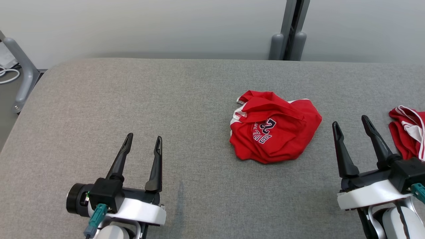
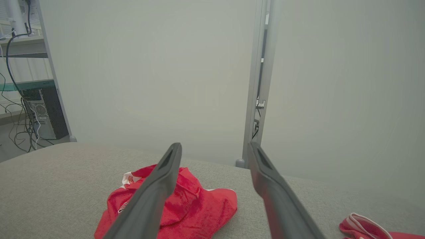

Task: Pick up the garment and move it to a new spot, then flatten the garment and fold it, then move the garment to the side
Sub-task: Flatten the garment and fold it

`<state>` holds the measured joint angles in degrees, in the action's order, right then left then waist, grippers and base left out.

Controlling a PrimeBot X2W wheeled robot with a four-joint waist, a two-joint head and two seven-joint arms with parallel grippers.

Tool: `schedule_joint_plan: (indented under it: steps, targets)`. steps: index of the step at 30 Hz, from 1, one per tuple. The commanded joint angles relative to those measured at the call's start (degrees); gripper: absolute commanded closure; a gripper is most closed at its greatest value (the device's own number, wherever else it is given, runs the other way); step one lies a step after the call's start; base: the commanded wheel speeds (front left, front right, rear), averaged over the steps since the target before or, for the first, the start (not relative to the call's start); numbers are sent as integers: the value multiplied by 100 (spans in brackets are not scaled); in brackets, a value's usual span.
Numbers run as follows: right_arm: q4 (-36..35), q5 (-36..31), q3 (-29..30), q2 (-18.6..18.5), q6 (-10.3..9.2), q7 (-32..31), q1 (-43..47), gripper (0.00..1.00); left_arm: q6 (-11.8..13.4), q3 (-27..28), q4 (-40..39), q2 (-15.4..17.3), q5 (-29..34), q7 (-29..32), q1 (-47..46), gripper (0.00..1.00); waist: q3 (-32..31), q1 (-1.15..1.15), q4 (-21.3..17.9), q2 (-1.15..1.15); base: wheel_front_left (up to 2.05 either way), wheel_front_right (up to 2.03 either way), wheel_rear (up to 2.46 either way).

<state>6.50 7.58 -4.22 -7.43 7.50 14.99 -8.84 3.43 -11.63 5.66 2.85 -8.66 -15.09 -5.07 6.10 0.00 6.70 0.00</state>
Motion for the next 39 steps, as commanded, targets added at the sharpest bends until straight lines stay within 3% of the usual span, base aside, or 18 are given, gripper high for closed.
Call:
schedule_joint_plan:
  steps: [1, 10, 33, 34, 35, 39]
  targets:
    - [20, 22, 12, -11, -2, 26, -11, 0, 26, 0, -14, 16, -14, -7, -50, 0, 1, 0, 9, 0, 0, 0, 0]
    - [129, 45, 21, -27, -2, 26, 13, 0, 37, -55, 23, 15, 4, -7, -66, 0, -5, 0, 65, 0, 0, 0, 0]
    - [2356, 557, -490, -467, -2, 25, -1209, 0, 66, -459, 119, 16, -82, -7, -271, 0, 462, 0, 865, 0, 0, 0, 0]
    - [2417, 581, -556, -488, -2, 26, -1251, 56, 81, -461, 120, 18, -93, -7, -268, 0, 456, 0, 891, 0, 0, 0, 0]
    - [2469, 619, -605, -524, -3, 26, -1307, 100, 86, -467, 127, 15, -95, -7, -266, 0, 448, 0, 918, 0, 0, 0, 0]
    - [2605, 754, -709, -586, -2, 26, -1419, 100, 105, -494, 138, 15, -112, -7, -256, 0, 422, 0, 989, 0, 0, 0, 0]
